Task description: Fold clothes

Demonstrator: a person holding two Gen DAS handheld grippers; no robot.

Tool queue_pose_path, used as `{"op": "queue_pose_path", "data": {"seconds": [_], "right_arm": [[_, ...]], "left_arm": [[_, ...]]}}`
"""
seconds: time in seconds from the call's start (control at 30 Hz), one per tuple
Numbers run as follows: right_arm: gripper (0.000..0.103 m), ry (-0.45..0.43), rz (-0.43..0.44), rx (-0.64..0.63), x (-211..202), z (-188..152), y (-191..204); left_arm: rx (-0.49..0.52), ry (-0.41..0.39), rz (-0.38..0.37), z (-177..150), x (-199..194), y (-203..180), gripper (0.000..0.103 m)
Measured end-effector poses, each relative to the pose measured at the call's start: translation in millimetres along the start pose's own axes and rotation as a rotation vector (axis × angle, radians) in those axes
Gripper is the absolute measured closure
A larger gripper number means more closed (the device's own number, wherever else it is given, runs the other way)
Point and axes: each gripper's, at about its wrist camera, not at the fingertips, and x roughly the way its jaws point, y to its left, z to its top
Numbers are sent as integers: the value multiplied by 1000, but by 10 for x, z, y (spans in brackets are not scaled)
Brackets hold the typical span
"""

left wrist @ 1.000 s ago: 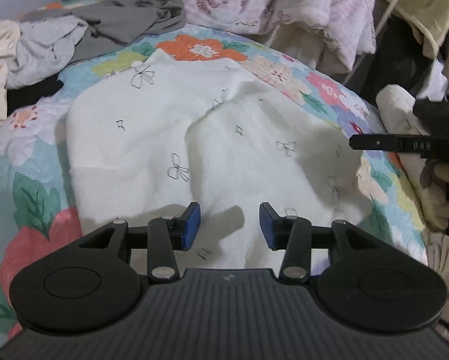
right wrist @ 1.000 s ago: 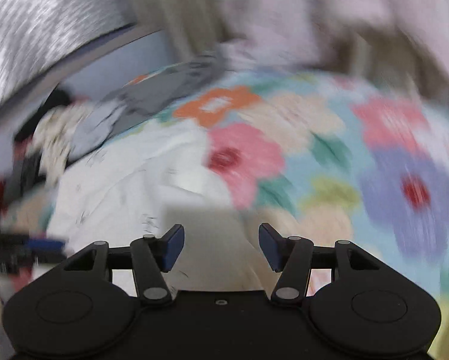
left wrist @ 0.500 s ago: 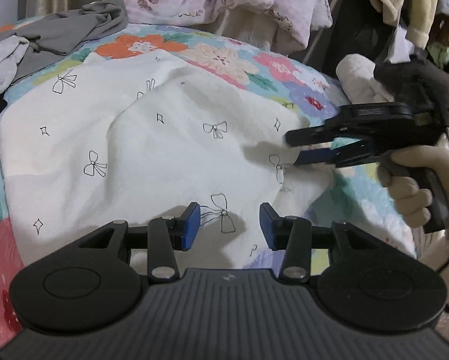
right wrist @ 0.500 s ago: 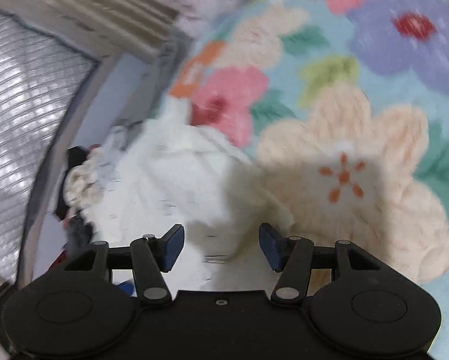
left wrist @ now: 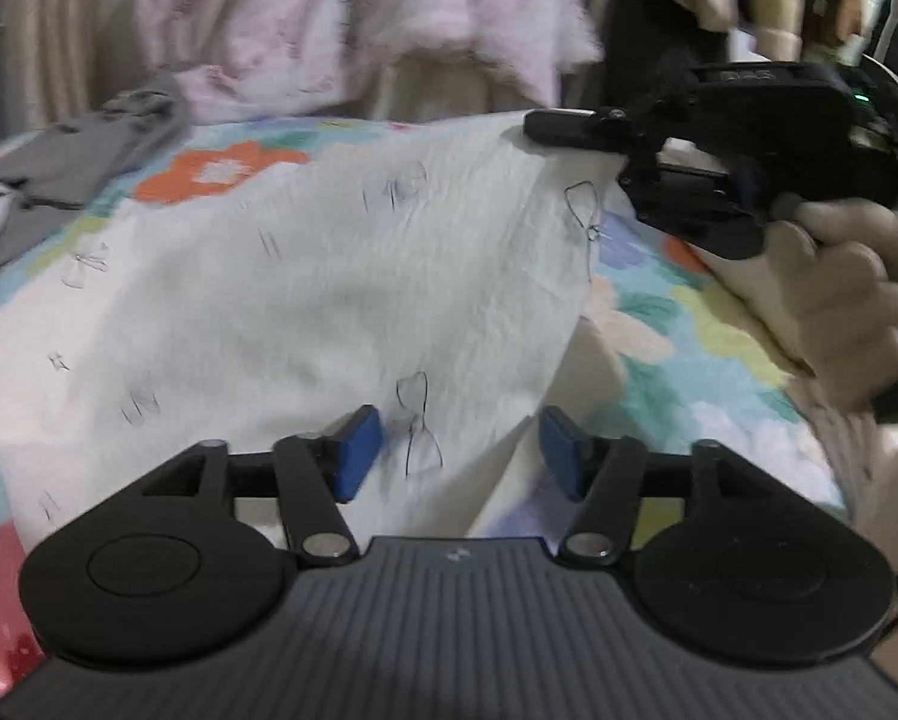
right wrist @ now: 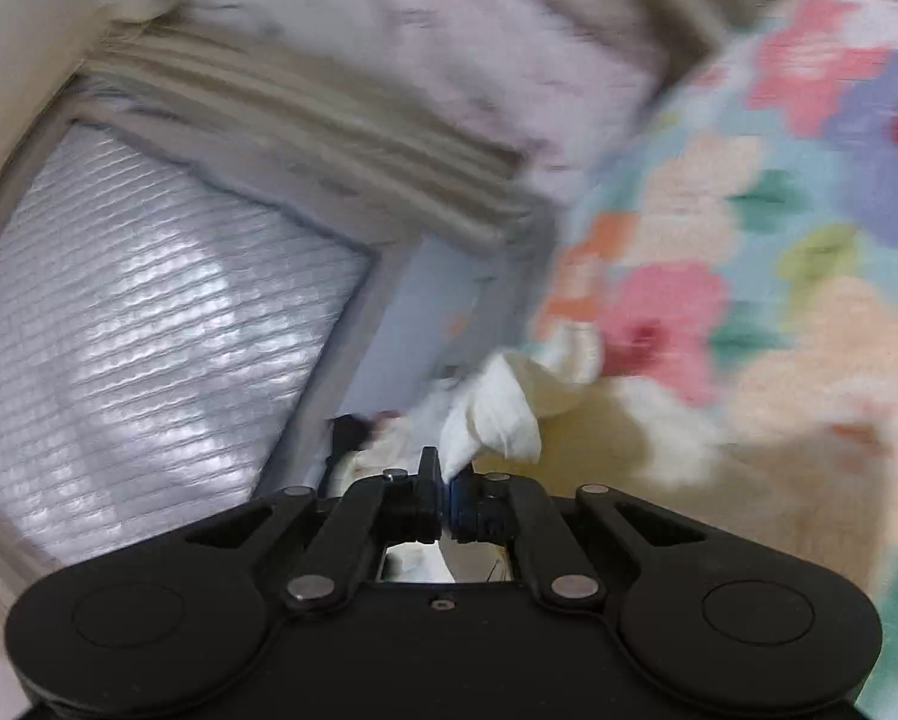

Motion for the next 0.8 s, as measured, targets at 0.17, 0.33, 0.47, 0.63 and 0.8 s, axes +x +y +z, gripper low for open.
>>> {"op": "queue_pose_path", "data": {"seconds": [0.17, 0.33, 0.47, 0.63, 0.8], "right_arm": [[98, 113, -309, 58, 127, -50, -385], [91, 148, -379, 44, 261, -28, -373], [88, 186, -482, -89, 298, 46, -313], [71, 109, -739, -346, 3, 85, -91], [46, 68, -505, -119, -347, 67, -103]], "left_arm": [[-58, 95, 99, -166, 73, 99, 43], [-147, 114, 188, -306, -144, 315, 43], [-198, 140, 261, -420, -326, 492, 43], [-382, 90, 235, -555, -673, 909, 42], [-603, 65, 149, -770, -736, 1198, 41]]}}
